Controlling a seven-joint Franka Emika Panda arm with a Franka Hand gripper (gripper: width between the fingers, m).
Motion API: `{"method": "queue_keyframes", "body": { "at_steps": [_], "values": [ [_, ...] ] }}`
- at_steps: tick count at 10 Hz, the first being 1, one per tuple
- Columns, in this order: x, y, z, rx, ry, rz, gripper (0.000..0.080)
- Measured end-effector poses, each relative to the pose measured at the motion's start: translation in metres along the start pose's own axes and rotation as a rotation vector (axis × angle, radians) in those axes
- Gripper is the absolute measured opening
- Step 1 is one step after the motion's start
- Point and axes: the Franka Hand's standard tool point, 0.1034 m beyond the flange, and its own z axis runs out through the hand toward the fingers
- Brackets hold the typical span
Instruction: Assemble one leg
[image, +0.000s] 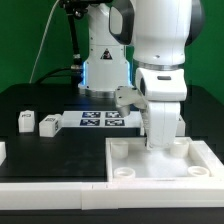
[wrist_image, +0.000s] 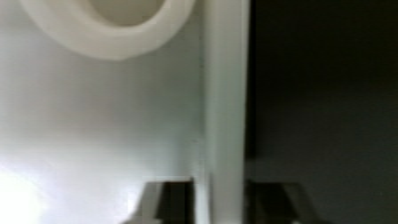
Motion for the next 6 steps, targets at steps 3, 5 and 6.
{"method": "queue_keyframes", "body": {
  "at_steps": [3, 5, 6],
  "values": [
    [-0.0002, 0.0, 0.0001, 0.0, 0.0, 0.0, 0.0384],
    [-0.0003, 0.0, 0.0001, 0.0, 0.0, 0.001, 0.0626],
    [-0.0003, 0.0, 0.0001, 0.0, 0.0, 0.001, 0.0626]
  ]
}}
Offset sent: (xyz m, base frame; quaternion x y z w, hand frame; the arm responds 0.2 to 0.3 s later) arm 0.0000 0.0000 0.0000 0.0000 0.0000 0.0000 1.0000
